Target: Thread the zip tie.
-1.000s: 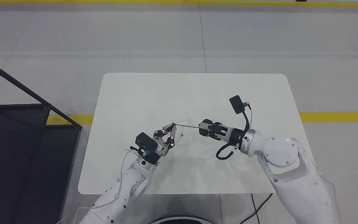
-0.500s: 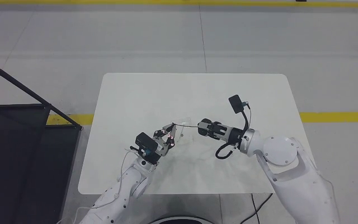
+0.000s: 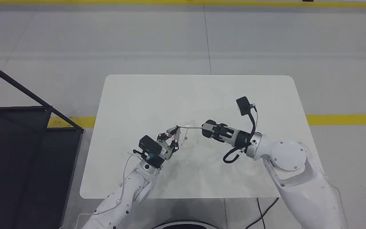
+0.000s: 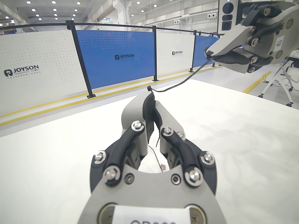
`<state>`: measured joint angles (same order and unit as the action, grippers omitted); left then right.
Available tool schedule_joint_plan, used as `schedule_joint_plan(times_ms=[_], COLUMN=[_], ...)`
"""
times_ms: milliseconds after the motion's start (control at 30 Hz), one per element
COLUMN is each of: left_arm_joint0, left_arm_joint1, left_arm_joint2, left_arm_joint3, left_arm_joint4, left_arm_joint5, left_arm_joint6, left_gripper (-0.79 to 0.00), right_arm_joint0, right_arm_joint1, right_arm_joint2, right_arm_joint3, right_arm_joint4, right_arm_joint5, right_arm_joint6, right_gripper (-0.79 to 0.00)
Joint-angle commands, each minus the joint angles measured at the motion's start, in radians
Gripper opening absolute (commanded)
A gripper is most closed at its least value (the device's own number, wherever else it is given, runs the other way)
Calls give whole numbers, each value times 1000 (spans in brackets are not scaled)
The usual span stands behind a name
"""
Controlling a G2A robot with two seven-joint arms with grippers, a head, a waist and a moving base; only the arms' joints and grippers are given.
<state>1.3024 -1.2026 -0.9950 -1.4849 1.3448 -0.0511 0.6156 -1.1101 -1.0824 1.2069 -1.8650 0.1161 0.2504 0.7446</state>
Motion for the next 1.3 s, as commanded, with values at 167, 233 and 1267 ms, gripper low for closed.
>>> schedule_joint_plan(times_ms=[167,233,1267], left_arm_joint0=[6,7,15], left_arm_joint1=[-6,-8,-34], left_arm_joint2=[-8,-9,-16], left_arm_joint3=[-1,-2,1], left_arm_joint4=[13,17,94], left_arm_joint5=[0,1,10], left_arm_joint6=[-2,-1,-9], left_gripper=[-785,-785,-785], right_arm_joint0=[-14,-17,-47], right_arm_joint1=[0,0,-6], right_arm_joint2=[9,11,29], right_arm_joint3=[-1,-2,8], right_arm_joint4=[21,23,112], right_arm_joint5=[-28,-33,-123], right_arm_joint6=[-8,-8,-35], right_gripper=[-785,-785,-785])
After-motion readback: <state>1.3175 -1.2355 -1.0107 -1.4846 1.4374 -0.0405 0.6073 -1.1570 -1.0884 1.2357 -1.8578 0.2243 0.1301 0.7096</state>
